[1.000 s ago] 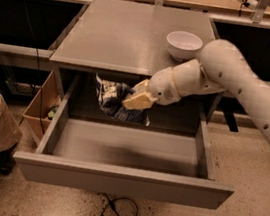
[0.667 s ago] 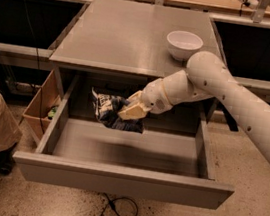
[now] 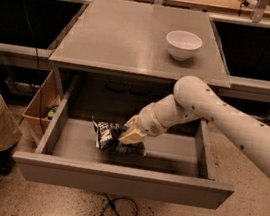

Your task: Place blue chip bag into top drawer

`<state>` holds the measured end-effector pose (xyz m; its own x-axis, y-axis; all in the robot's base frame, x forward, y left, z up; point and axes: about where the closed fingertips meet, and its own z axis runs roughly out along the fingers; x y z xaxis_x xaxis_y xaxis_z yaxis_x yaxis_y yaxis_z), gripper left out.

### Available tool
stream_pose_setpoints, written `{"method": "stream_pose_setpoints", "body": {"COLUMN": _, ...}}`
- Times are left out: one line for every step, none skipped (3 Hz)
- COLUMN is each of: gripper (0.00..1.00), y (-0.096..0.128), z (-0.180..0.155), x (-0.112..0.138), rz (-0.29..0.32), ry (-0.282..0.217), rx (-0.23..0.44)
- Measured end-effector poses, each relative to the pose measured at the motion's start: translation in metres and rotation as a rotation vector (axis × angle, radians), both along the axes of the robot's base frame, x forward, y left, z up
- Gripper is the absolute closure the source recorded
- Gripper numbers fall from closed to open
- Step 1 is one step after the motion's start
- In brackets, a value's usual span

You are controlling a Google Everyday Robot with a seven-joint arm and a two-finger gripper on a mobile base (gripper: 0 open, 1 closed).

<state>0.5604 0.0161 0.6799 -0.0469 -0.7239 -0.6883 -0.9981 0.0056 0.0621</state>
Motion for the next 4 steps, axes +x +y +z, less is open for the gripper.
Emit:
{"method": "stream_pose_setpoints", "body": {"gripper": 1.00, "y": -0.005, "z": -0.025, "x": 0.001, "rz": -0.051, "ry": -0.042, "rx": 0.000}}
{"method": "stream_pose_setpoints", "body": {"gripper": 0.85, "y": -0.003, "z": -0.037, "x": 0.013, "rz": -0.109, "ry": -0.082, "rx": 0.016}}
{"method": "stream_pose_setpoints", "body": {"gripper": 0.61, "y": 0.001, "z": -0.038, "x": 0.018, "rz": -0.128, "ry": -0.093, "rx": 0.024}}
{"method": "stream_pose_setpoints", "body": {"gripper": 0.38, "y": 0.008, "z": -0.041, "x": 0.029, "rz": -0.147, "ry": -0.105, "rx": 0.030}}
